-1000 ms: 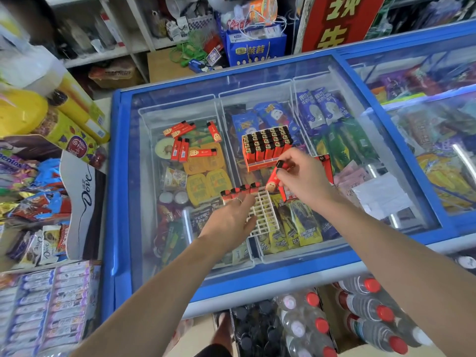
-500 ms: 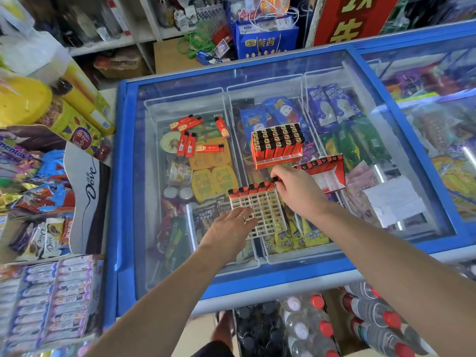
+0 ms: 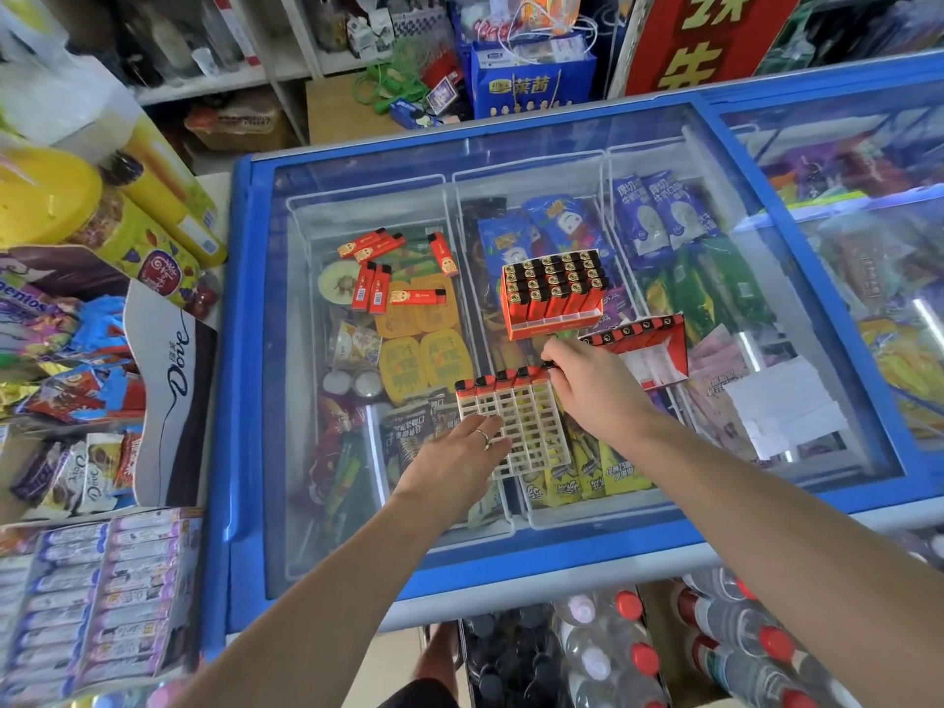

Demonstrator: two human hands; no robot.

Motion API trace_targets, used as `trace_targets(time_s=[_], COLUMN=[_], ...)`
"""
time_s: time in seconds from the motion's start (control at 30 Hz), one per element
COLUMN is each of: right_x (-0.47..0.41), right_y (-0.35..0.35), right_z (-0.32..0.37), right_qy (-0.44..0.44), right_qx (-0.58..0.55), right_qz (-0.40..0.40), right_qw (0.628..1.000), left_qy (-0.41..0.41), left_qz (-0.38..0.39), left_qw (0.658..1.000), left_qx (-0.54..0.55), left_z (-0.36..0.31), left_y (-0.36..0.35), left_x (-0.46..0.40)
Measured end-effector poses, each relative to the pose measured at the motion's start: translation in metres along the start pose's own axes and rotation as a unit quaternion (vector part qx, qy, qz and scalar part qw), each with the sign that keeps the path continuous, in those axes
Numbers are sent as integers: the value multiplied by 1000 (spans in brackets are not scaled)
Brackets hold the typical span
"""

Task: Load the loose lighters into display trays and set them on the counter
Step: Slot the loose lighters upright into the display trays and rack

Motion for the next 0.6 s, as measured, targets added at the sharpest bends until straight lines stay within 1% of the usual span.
trace_targets(time_s=[0.1,0.23,0.33,0.4,0.47,0.53,0.6], right_x=[-1,-4,-4,-3,-2,-4,-10], right_y=[-8,-9,-11,-12,-9,-1,11], right_z=[1,-1,0,0,2,9,19], right_qy=[0,-27,-35,-45,-52,-40,-24], right_qx=[2,-13,3,12,17,32,45], right_qz=[31,30,52,66,61,44,19], right_qw=[1000,999,998,997,997,998,998], left_qy=[2,4,-6,-18,-25,-24,-19], left_qz=[10,17,32,55,62,24,-52], left_qw=[1000,1000,999,998,997,996,992], left_qx=[-1,4,7,20,47,81,111], left_z=[0,-1,0,4,12,25,43], left_y=[2,1,0,1,7,20,41], left_x=[-1,-1,-1,0,4,9,14])
Point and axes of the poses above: each hand's wrist, its own x-axis away from the middle knuckle, its own y-axis out of the back of the hand, z = x × y, the point moved 7 cm from there along -x, towards the middle knuckle, and after that the axes turned 1 degree about -x, right-handed, at the moved point
